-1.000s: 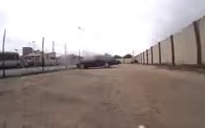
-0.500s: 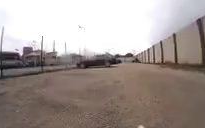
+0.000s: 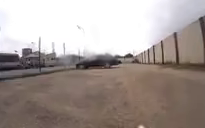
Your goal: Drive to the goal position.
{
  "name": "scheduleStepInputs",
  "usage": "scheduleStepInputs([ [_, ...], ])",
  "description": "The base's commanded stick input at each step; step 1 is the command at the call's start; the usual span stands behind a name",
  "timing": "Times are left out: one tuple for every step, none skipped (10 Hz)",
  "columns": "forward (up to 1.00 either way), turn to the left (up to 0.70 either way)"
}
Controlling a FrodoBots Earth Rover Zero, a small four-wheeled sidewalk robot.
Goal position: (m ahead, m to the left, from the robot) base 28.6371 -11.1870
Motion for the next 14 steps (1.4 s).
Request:
scheduleStepInputs([
  [0.50, 0.00],
  [0.50, 0.00],
  [0.50, -0.02],
  [0.50, -0.44],
  [0.50, -0.50],
  [0.50, -0.12],
  [0.50, 0.00],
  [0.50, 0.00],
  [0.50, 0.00],
  [0.50, 0.00],
  [0.50, 0.00],
  [0.50, 0.00],
  [0.50, 0.00],
  [0.50, 0.00],
])
